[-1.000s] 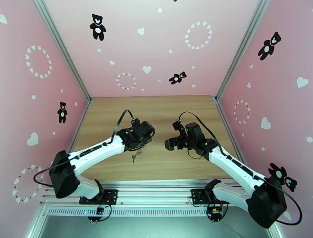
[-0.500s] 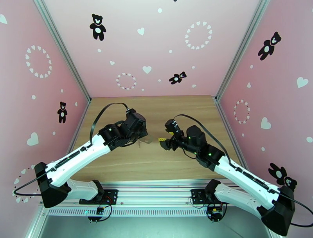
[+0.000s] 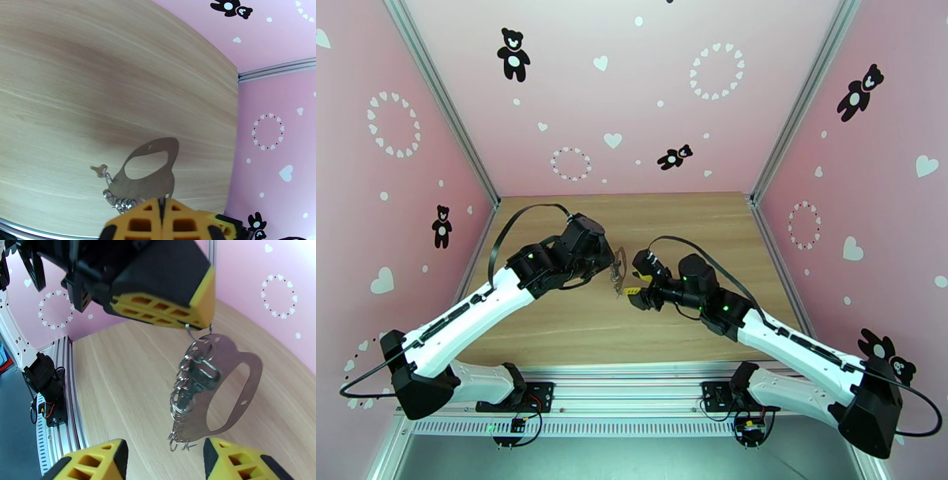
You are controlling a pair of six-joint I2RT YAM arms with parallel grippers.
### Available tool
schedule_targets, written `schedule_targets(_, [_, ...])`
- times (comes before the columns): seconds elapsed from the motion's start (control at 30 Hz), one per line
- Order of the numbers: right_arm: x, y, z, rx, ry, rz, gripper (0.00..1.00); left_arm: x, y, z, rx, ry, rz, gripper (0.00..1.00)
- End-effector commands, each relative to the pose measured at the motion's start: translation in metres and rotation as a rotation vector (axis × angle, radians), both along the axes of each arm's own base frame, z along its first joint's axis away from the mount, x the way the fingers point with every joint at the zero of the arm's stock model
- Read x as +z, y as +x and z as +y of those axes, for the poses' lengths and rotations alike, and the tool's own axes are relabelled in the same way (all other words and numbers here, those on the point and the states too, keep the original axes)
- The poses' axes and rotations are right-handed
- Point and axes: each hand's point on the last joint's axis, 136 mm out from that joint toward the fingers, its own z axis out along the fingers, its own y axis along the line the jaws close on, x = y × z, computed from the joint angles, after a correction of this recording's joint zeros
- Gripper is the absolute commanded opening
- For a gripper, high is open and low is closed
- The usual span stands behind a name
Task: Remove the keys from the keyring
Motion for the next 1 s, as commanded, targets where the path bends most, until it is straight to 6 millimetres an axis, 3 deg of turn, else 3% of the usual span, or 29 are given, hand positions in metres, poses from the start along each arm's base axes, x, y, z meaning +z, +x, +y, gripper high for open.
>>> schedule_targets(0.0, [0.027,0.007,0.008,0.046,0.069,-0.007,0.55,0.027,0.007,-0.014,-0.007,-0.103,-0.032,0.00])
schedule_targets(0.2, [0.034,0.014,0.009,0.129,0.119,0.059,0.55,0.031,0.008,-0.018,-0.006,-0.130,-0.030,0.00])
schedule_targets(0.47, [0.037,0.033,0.004,0.102,0.149,0.082,0.52,0.036,0.011,-0.026,-0.012,-0.157,-0.029,0.00])
schedule_targets(0.97, [0.046,0.034,0.011,0.169,0.172,0.120,0.34,0.041,0.012,-0.030,-0.013,-0.184,-0.029,0.00])
